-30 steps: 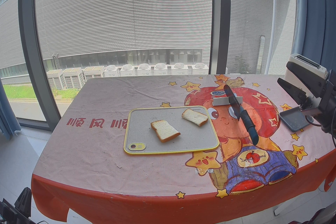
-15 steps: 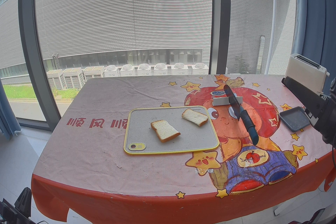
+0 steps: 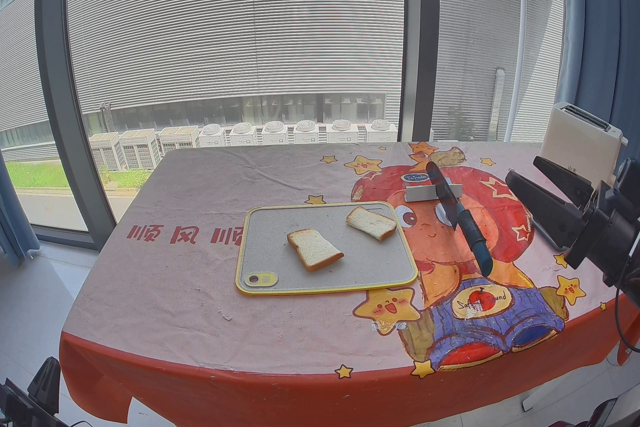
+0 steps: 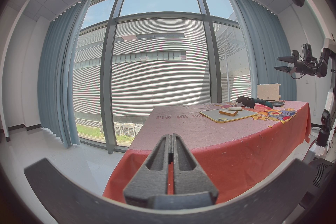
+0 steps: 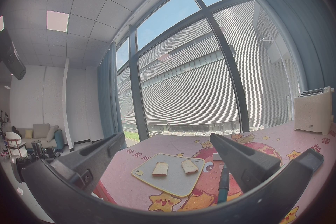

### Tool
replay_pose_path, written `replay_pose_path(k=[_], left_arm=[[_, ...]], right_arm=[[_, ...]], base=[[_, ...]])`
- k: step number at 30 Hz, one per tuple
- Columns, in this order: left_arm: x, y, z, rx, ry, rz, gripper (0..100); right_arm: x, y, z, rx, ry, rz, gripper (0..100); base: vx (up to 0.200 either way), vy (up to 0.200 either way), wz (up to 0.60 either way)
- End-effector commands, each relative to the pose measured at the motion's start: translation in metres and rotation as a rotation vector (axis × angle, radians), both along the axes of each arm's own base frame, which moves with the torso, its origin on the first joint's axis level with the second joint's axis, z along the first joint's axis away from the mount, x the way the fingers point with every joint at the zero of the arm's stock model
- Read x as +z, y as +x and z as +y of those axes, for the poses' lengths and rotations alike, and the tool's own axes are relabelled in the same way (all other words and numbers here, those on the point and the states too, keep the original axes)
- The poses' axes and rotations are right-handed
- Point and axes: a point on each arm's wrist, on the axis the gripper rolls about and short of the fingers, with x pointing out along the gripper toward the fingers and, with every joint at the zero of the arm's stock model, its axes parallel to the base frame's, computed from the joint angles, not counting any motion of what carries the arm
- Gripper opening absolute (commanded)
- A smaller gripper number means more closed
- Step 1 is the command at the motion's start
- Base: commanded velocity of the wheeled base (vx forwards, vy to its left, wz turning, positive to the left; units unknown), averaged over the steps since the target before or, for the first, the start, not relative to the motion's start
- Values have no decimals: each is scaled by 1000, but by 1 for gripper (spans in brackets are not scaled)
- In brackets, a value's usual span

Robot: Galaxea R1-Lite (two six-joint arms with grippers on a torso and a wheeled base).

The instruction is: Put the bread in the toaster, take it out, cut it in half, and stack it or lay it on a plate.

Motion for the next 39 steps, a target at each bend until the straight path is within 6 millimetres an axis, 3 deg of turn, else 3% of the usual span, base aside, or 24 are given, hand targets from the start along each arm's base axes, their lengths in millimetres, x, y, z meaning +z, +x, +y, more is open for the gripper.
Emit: replay_pose_path(k=[1, 19, 28, 39], left_arm=[[-5, 0, 0, 0, 0, 0, 0], [-5, 0, 0, 0, -2, 0, 0], [-5, 0, 0, 0, 0, 0, 0], [-5, 0, 0, 0, 0, 0, 0]], right_arm=[[0, 0, 0, 4, 1, 0, 100], [-5, 1, 4, 28, -24, 12, 100], [22, 29, 27, 46, -10, -12, 100], [43, 60, 51, 49, -101, 117, 100]], base=[[0, 0, 0], [0, 0, 0], [0, 0, 0], [0, 0, 0]])
